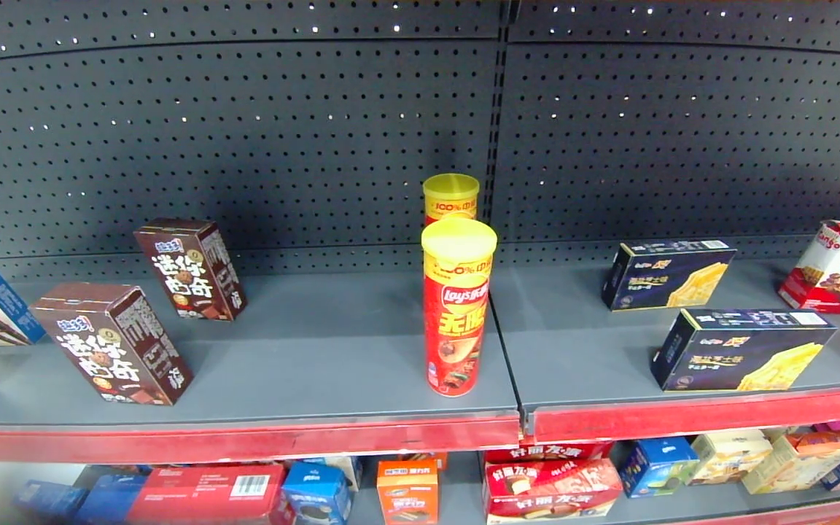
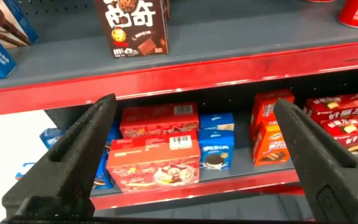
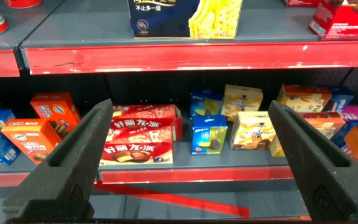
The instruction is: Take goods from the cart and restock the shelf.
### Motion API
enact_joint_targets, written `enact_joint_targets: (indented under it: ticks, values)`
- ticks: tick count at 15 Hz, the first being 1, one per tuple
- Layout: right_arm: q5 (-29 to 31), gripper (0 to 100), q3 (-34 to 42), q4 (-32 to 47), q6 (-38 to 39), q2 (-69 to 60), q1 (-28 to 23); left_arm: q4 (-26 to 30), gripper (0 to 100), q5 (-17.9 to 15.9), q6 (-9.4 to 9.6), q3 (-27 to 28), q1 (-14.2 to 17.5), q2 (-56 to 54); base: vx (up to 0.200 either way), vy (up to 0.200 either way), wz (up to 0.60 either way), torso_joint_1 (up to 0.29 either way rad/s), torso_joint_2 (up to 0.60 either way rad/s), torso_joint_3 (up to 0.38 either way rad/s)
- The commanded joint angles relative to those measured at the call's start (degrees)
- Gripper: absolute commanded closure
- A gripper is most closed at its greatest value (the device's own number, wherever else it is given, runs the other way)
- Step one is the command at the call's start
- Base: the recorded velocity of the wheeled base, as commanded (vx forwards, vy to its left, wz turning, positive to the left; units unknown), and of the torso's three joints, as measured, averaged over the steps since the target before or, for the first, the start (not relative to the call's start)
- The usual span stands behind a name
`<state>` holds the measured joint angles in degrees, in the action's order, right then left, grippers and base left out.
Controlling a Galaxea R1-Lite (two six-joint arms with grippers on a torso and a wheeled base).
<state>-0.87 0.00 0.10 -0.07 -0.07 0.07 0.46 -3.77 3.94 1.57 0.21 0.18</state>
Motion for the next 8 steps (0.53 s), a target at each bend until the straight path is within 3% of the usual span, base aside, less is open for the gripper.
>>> enact_joint_targets:
  ticks: [1, 8]
  values:
    - [-0.01, 0, 0.0, -0.01, -0.01, 0.07, 0.01, -0.02, 0, -0.01, -0.42, -0.08, -0.03, -0.18, 0.0, 0.0, 0.0, 0.0, 0.0, 0.0]
    - [-0.01, 0, 0.0, -0.01, -0.01, 0.07, 0.01, 0.06, 0, 0.08, -1.56, 0.01, -0.03, -0.18, 0.0, 0.0, 0.0, 0.0, 0.0, 0.0]
